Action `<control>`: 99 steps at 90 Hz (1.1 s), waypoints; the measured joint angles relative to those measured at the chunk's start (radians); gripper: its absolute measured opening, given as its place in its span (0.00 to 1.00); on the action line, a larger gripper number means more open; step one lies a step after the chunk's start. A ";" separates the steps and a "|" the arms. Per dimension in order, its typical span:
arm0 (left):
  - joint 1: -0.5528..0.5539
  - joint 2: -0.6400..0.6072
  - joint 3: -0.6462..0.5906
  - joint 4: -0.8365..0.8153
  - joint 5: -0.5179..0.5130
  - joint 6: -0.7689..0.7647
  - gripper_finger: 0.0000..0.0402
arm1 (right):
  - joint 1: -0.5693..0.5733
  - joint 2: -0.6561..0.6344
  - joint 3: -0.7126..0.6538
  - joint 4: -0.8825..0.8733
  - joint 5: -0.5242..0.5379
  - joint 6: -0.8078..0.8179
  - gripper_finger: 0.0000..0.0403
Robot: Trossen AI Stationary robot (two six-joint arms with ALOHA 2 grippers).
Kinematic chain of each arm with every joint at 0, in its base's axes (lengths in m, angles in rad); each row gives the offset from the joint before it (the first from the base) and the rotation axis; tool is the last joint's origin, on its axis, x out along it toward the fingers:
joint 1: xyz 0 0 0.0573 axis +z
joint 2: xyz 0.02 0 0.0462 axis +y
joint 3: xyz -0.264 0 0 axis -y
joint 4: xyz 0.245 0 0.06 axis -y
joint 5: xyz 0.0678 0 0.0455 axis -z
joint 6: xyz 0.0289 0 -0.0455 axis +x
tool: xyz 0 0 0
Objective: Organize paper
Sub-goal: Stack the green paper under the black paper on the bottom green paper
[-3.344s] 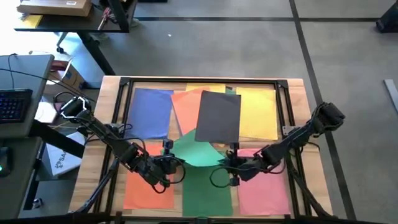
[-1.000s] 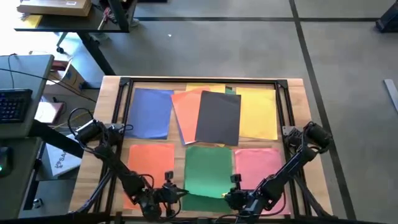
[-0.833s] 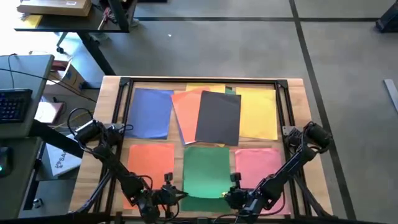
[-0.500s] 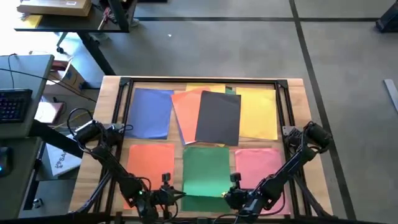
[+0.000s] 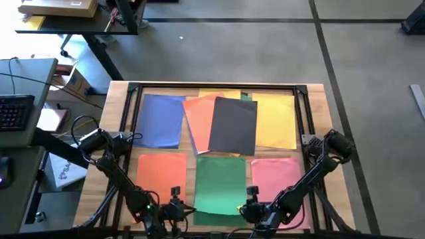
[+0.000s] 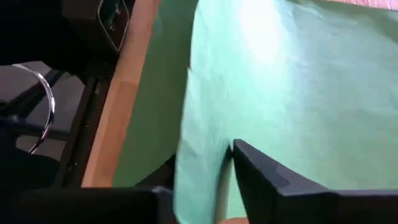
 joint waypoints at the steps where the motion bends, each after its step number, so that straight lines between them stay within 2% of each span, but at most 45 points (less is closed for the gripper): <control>1: 0.000 0.000 0.000 0.000 0.000 -0.003 0.00 | 0.000 0.000 0.000 -0.004 -0.003 0.003 0.25; 15: -0.004 0.000 0.000 -0.001 -0.003 -0.014 0.00 | 0.000 0.000 0.000 -0.078 -0.015 0.060 0.30; 48: -0.004 0.024 0.000 -0.004 -0.006 -0.058 0.00 | -0.001 0.000 0.000 -0.113 0.052 0.080 0.30; 64: -0.004 0.053 0.000 -0.005 0.012 -0.075 0.00 | 0.003 0.000 0.000 -0.110 0.015 0.086 0.30; 81: -0.004 0.062 0.000 -0.004 0.052 -0.099 0.00 | 0.023 0.000 0.000 -0.114 -0.083 0.121 0.30; 99: -0.004 0.062 0.000 -0.003 0.087 -0.144 0.00 | 0.043 0.000 0.000 -0.121 -0.085 0.152 0.30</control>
